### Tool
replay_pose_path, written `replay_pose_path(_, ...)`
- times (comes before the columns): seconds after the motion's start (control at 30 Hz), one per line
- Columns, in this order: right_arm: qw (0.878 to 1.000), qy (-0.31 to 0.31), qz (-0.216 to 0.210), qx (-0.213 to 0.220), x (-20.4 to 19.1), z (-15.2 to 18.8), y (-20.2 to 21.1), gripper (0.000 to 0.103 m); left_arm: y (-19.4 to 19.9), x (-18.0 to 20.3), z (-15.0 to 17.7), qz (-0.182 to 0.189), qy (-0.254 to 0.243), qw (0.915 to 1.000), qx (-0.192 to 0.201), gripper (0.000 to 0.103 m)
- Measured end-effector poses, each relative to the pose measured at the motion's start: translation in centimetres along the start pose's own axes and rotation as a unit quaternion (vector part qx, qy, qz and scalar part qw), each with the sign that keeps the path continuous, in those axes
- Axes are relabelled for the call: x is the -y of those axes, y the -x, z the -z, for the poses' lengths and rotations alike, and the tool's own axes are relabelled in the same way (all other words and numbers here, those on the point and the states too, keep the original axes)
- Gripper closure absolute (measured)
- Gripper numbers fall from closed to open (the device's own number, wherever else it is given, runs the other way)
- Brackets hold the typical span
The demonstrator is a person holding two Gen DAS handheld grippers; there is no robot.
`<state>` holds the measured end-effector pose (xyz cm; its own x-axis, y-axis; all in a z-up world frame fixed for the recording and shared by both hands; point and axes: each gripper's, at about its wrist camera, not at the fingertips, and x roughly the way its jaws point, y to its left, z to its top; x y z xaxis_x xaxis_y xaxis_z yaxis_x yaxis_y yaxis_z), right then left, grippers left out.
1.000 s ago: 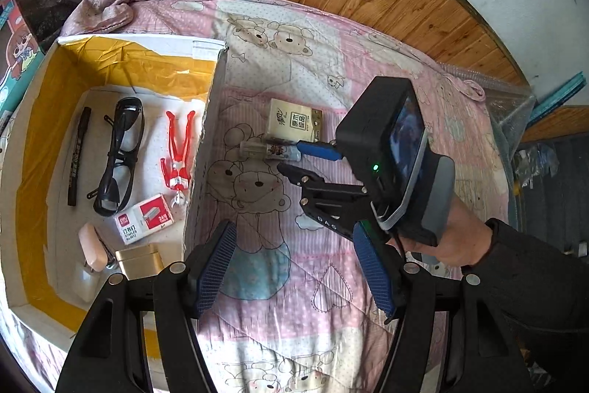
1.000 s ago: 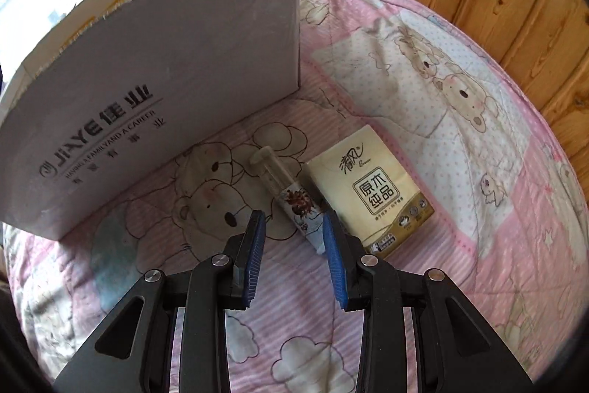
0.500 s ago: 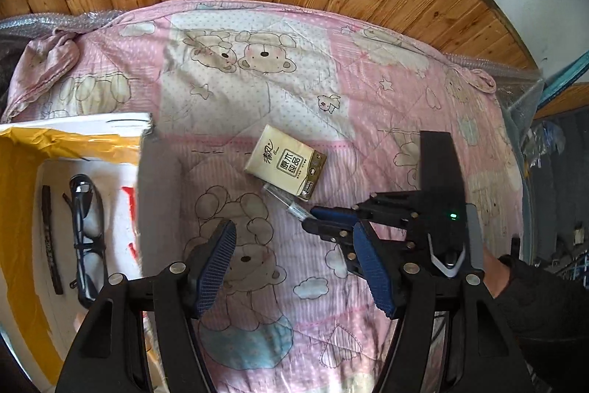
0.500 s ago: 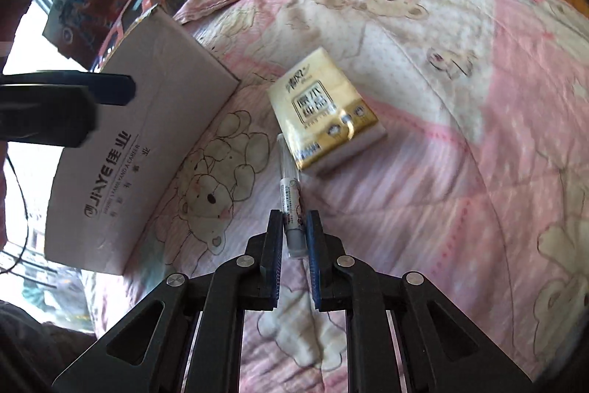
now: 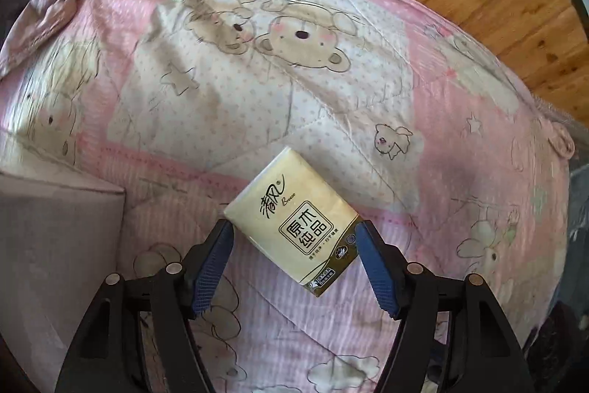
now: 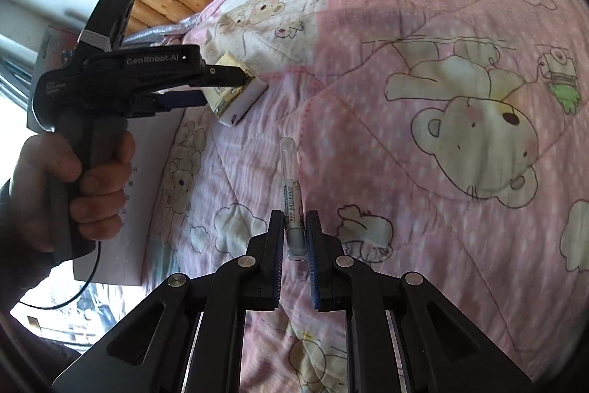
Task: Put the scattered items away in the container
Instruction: 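Grasp the white tube with the right tool while the left tool grasps the tissue pack, then lift and carry the tissue pack and white tube with both tools over the box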
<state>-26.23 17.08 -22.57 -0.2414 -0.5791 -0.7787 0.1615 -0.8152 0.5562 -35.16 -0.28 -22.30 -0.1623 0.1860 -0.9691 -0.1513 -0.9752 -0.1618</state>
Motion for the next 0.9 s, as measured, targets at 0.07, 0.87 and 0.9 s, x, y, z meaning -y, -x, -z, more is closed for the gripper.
replay_pose_path(0.07, 1.0, -0.004, 0.001, -0.001, 0.3, 0.2, -0.1, 0.091, 0.1, 0.3, 0.2, -0.009, -0.028, 0.9994, 0.016, 0.027)
replay_pose_path(0.87, 0.998, -0.006, 0.055, -0.003, -1.2, -1.0, -1.9, 0.092, -1.1, -1.0, -0.3, -0.009, 0.036, 0.9993, 0.008, 0.051)
replay_pose_path(0.9, 0.998, -0.01, 0.056, 0.0, -1.3, -0.9, -1.6, 0.092, -0.7, -1.2, -0.1, -0.005, 0.035, 0.9993, 0.011, 0.051)
